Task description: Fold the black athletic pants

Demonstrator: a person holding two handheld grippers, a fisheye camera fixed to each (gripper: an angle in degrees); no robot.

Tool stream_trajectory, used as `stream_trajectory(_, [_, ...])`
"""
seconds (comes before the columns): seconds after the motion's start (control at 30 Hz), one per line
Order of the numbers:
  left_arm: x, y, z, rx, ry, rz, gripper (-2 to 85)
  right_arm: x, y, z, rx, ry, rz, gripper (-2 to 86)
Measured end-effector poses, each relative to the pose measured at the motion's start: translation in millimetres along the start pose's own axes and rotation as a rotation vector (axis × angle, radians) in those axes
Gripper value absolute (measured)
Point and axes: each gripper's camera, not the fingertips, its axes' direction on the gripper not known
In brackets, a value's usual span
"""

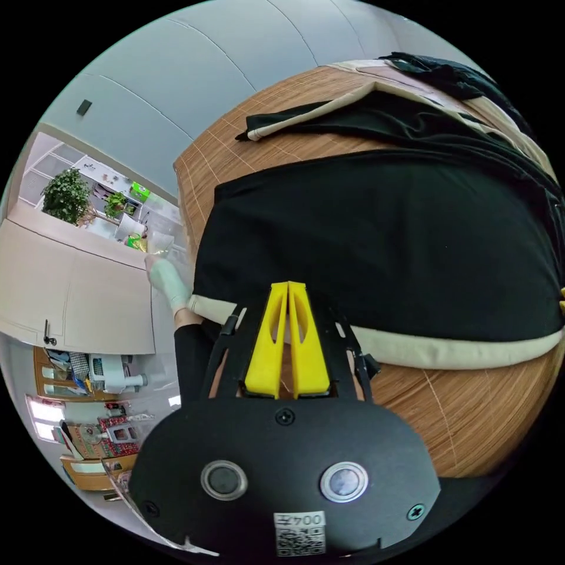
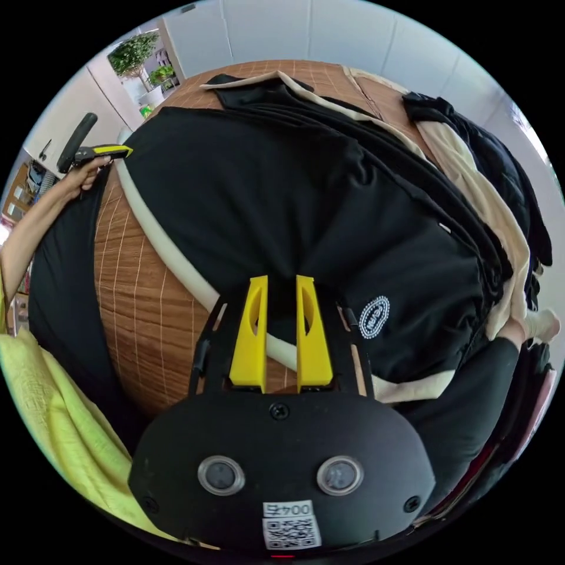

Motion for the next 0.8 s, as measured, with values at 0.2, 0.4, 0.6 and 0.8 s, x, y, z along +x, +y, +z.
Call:
stream_trajectory(0.2, [0,-45,-33,0.205,0.029,0.039,0.7,9,33,-1,0.078,0.051,0.097,7.1])
stream_trajectory(0.4, [46,-169,-21,0.214,0.021,0.135,0.7,38,36,-3,0.274,0.069,0.167,5.4])
stream_trajectory(0.6, [86,-281,22,0.073,-0.051,0.163,0.7,74,44,14,0.291,0.008,0.202,4.1])
stream_trajectory(0.8, [95,-296,61,-0.070,-0.149,0.181,0.6,104,47,33,0.282,-0.072,0.225,1.7])
